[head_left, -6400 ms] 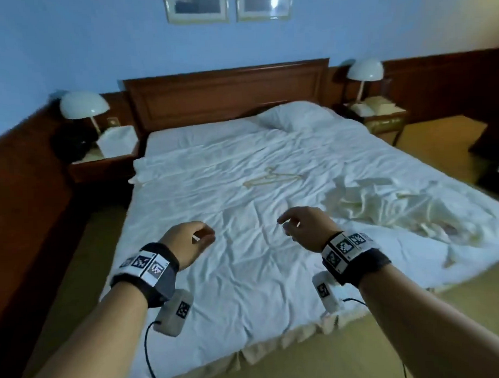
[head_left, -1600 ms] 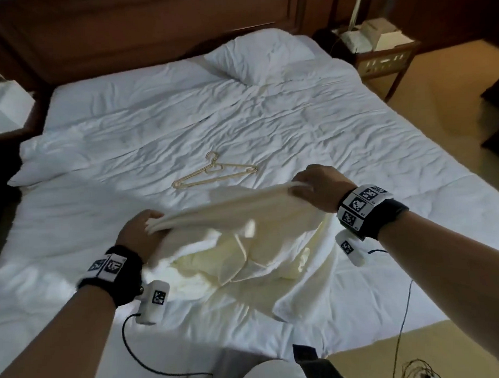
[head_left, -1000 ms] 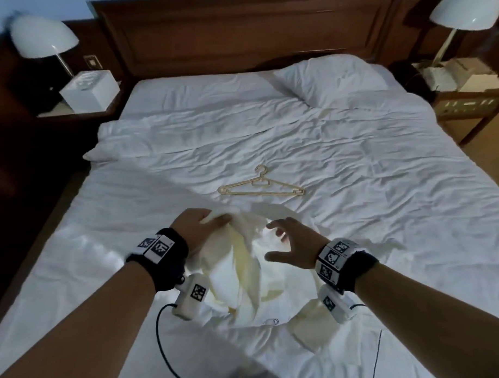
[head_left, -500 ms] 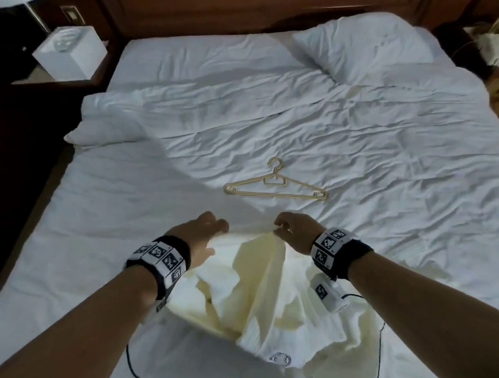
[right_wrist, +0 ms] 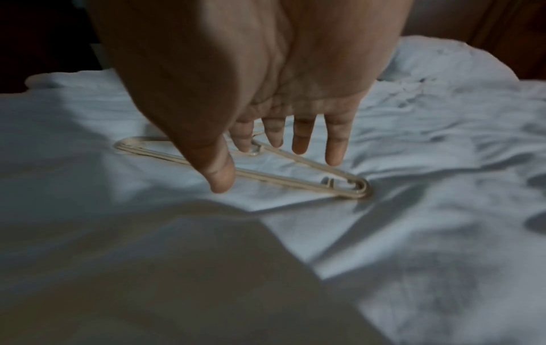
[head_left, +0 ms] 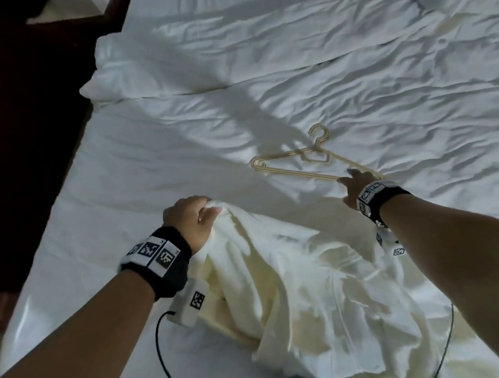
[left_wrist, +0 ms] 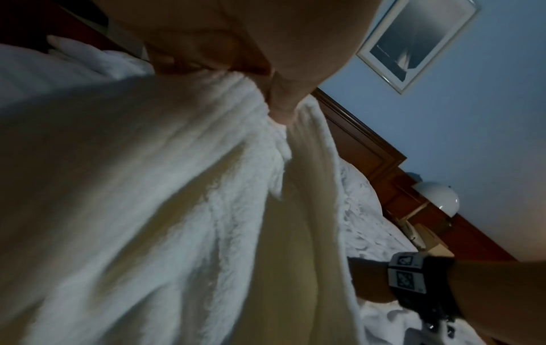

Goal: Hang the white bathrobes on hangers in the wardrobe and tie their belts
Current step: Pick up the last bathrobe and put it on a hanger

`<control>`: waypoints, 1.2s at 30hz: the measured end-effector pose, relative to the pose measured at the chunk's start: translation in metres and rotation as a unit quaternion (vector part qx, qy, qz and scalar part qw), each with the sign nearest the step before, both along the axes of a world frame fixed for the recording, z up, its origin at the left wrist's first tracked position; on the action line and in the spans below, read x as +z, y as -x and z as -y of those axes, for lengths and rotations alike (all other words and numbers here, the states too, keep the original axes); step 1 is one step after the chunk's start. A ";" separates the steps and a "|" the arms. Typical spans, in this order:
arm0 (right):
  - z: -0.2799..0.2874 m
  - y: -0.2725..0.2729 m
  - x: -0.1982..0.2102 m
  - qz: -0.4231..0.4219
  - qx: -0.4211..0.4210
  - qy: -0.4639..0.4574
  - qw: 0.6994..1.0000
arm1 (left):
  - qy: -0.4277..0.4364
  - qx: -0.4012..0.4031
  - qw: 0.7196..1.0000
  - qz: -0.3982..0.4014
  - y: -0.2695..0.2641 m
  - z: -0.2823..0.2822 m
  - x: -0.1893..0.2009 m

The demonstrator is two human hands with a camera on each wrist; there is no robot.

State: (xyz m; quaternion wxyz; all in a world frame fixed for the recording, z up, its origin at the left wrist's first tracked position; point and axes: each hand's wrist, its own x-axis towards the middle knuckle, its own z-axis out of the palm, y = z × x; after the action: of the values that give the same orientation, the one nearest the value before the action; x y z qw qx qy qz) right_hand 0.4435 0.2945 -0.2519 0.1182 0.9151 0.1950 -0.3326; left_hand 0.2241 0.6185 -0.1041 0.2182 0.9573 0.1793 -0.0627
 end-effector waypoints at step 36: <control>0.079 0.083 0.137 0.239 -0.197 -0.377 0.873 | 0.076 -0.062 0.992 -0.074 0.016 0.042 0.019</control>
State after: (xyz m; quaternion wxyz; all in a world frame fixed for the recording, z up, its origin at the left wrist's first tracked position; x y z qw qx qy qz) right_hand 0.3600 0.2153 -0.1151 -0.2609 0.9612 0.0871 -0.0217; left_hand 0.2081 0.5767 -0.0854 0.2724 0.9398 0.1295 -0.1603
